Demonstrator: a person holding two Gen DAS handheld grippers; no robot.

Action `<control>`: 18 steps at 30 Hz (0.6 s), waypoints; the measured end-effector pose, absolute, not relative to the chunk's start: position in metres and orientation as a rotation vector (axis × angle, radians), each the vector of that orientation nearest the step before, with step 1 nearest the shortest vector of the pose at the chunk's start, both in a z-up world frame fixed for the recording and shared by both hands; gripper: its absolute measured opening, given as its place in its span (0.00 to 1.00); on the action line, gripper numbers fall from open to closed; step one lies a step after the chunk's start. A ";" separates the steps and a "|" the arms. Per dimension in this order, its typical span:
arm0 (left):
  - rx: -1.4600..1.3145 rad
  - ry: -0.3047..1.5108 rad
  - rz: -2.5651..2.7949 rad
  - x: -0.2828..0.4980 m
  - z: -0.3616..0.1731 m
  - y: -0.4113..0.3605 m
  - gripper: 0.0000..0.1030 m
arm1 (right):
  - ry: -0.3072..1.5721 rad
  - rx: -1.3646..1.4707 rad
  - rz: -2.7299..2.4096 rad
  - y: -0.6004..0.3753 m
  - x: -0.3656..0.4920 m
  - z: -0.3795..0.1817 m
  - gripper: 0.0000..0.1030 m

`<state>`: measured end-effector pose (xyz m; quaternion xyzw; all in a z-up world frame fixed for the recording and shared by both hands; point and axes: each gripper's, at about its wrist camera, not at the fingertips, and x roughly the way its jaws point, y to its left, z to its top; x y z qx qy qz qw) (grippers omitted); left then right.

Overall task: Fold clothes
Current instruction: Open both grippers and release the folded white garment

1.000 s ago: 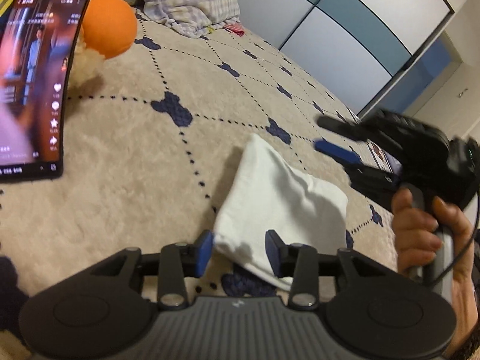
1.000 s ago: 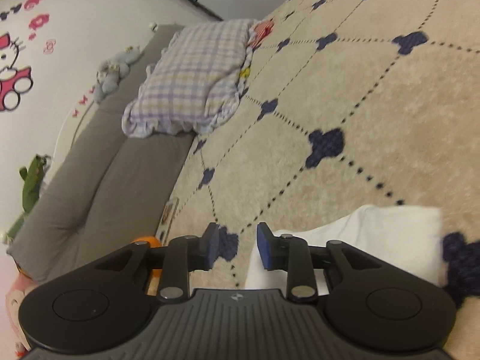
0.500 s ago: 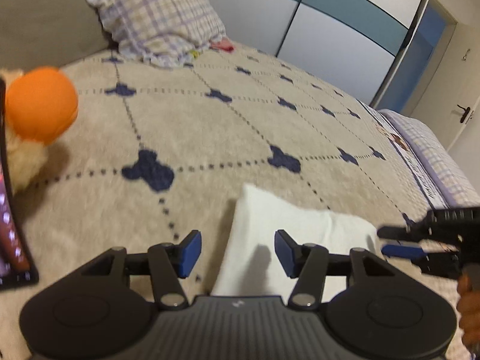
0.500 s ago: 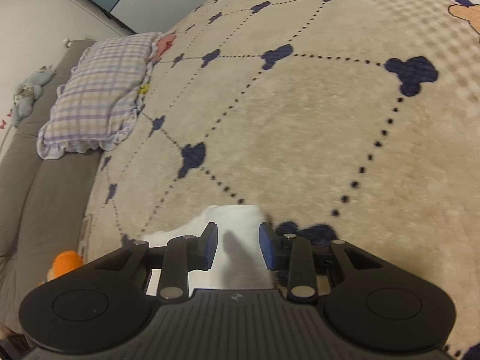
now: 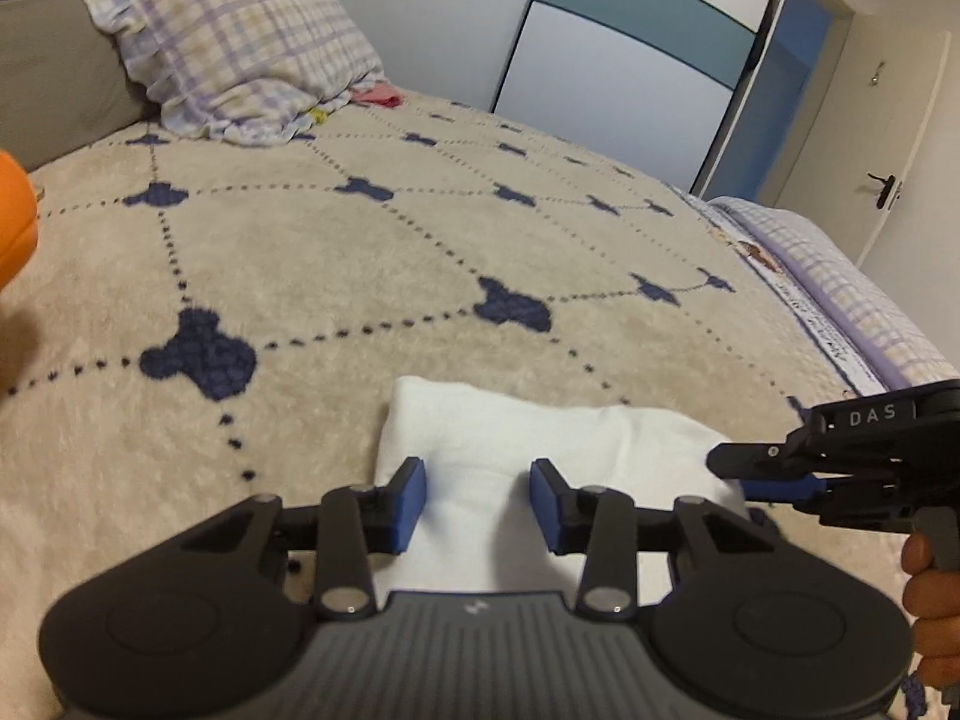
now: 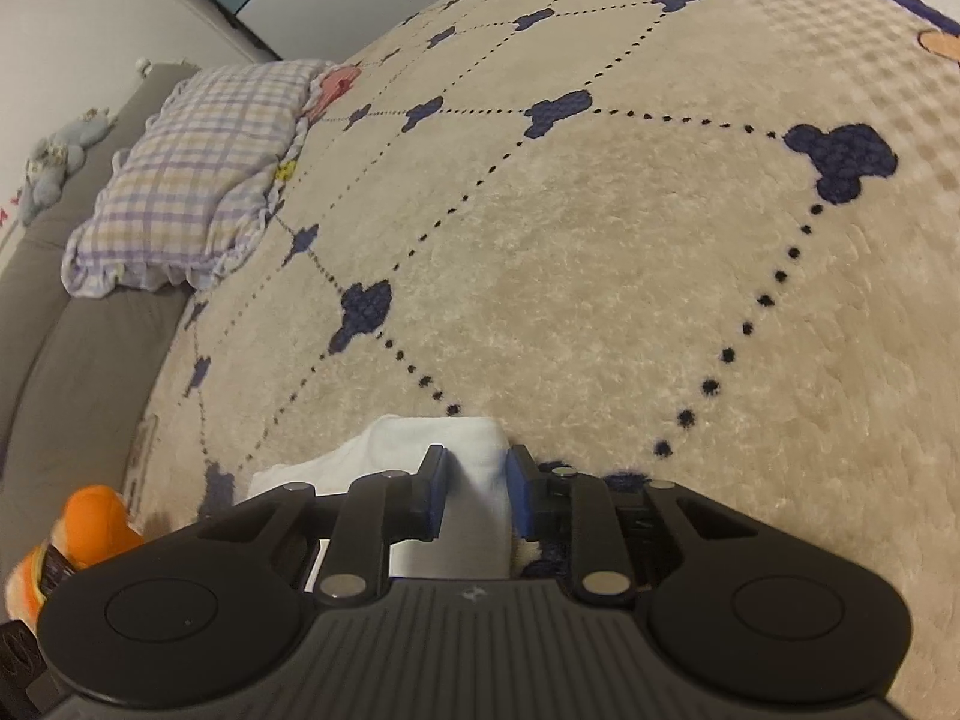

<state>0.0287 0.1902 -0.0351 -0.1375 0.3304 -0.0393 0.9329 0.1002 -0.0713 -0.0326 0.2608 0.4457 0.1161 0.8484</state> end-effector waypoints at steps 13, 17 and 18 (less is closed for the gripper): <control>-0.304 0.652 -0.062 0.013 -0.027 0.198 0.41 | 0.924 0.502 0.244 -0.074 0.086 -0.022 0.25; -0.317 0.632 -0.072 -0.003 -0.017 0.203 0.41 | 0.895 0.407 0.296 -0.066 0.070 -0.005 0.25; -0.317 0.633 -0.076 -0.007 -0.016 0.203 0.41 | 0.888 0.387 0.310 -0.062 0.067 -0.001 0.25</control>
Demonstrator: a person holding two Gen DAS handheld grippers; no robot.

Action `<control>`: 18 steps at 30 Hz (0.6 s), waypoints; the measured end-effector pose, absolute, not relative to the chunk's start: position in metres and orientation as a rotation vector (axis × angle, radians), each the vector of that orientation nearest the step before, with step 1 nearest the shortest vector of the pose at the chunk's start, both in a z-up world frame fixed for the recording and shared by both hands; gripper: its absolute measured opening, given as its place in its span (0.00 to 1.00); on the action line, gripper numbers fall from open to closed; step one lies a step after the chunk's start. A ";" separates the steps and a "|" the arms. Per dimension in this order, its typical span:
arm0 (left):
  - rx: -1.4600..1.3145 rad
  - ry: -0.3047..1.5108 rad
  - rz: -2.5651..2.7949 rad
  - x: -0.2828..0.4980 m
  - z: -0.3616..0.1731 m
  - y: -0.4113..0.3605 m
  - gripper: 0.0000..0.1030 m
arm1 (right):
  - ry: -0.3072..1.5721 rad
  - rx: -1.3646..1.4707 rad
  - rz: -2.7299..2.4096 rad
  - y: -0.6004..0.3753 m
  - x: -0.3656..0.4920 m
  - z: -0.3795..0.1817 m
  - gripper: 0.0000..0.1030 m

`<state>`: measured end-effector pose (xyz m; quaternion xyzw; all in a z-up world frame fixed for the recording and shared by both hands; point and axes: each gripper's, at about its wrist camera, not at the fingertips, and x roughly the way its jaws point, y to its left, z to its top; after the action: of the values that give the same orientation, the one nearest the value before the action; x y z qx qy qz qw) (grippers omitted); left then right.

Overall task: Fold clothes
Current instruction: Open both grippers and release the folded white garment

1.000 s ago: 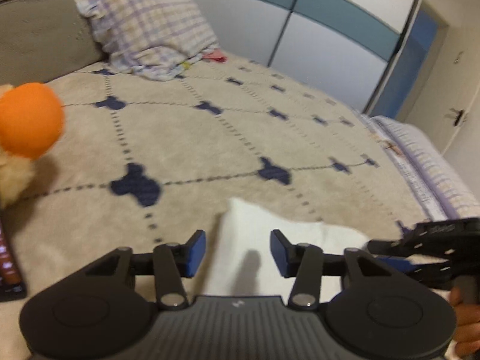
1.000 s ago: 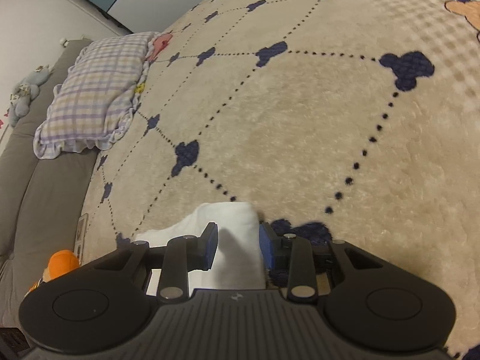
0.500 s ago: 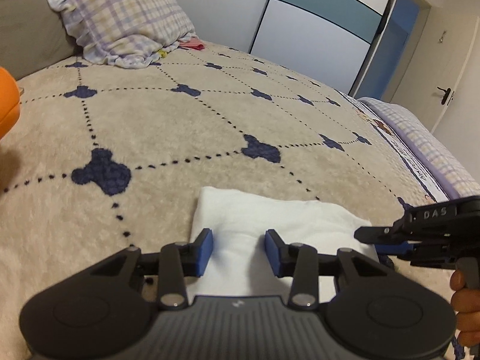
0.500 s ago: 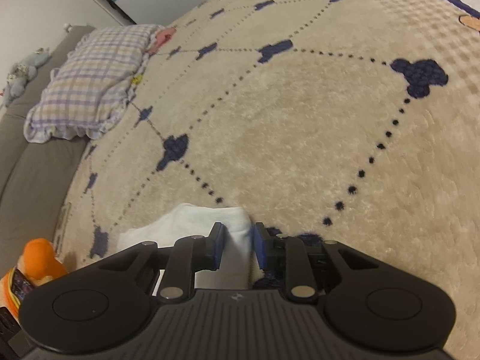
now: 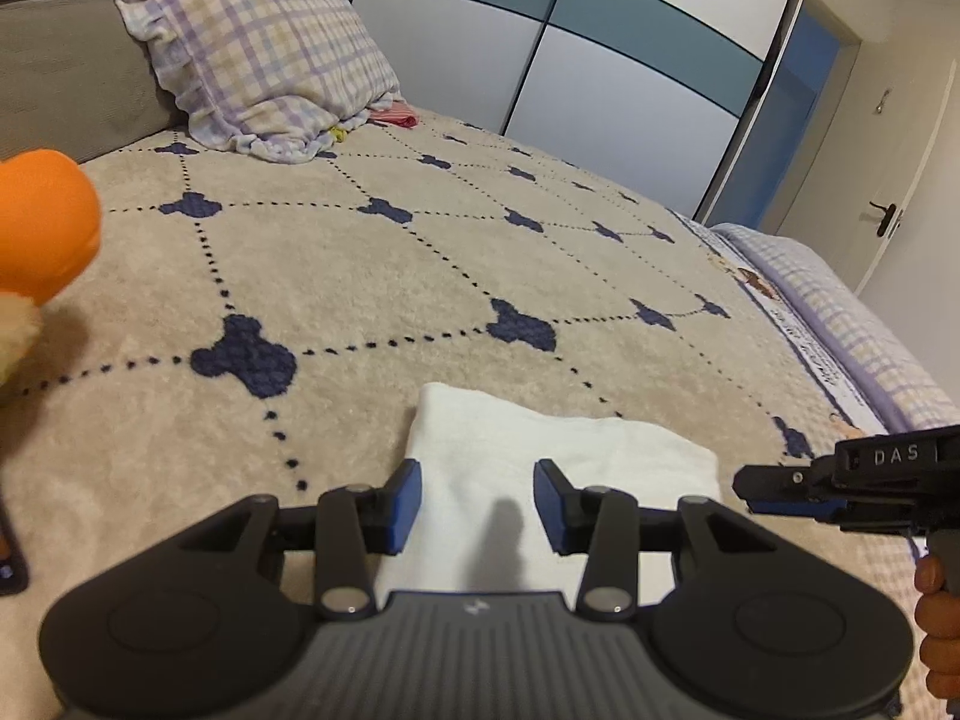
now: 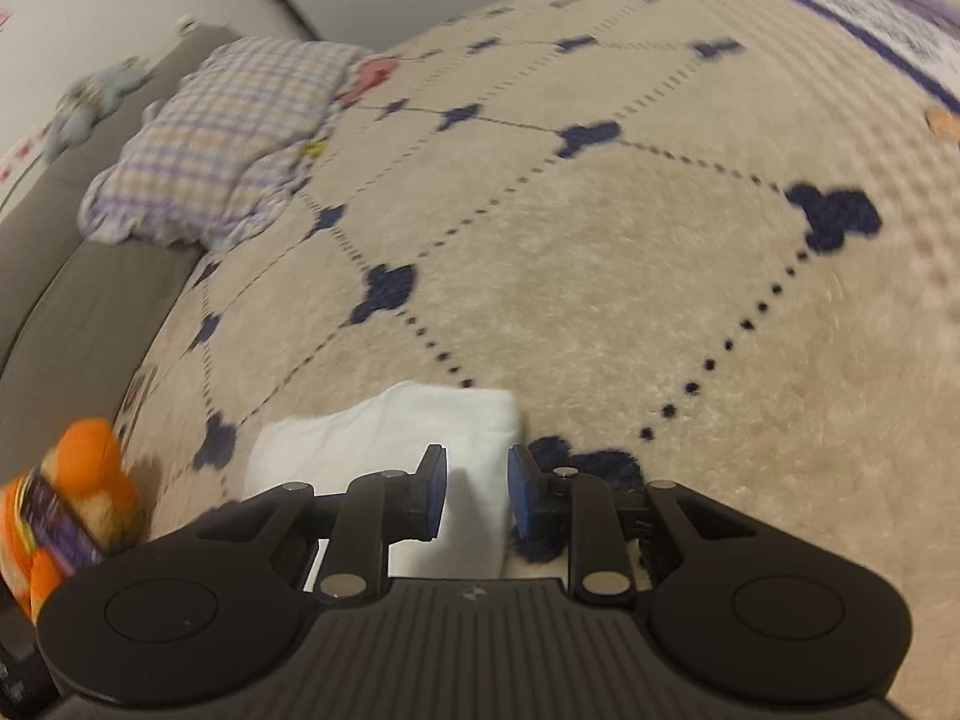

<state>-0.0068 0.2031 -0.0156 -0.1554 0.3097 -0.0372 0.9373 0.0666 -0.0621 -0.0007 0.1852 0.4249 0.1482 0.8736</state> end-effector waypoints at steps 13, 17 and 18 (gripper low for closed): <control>-0.230 0.638 -0.164 -0.028 -0.014 0.188 0.40 | 0.906 0.240 0.433 -0.025 0.031 0.000 0.25; -0.183 0.641 -0.186 -0.033 -0.024 0.185 0.40 | 0.921 0.210 0.436 -0.020 0.024 -0.009 0.25; -0.170 0.638 -0.192 -0.035 -0.026 0.185 0.40 | 0.927 0.206 0.438 -0.020 0.023 -0.012 0.25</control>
<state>-0.0351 0.1848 -0.0255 -0.0832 0.3130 -0.0940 0.9414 0.0234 -0.0202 -0.0118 0.0985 0.4426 0.2090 0.8664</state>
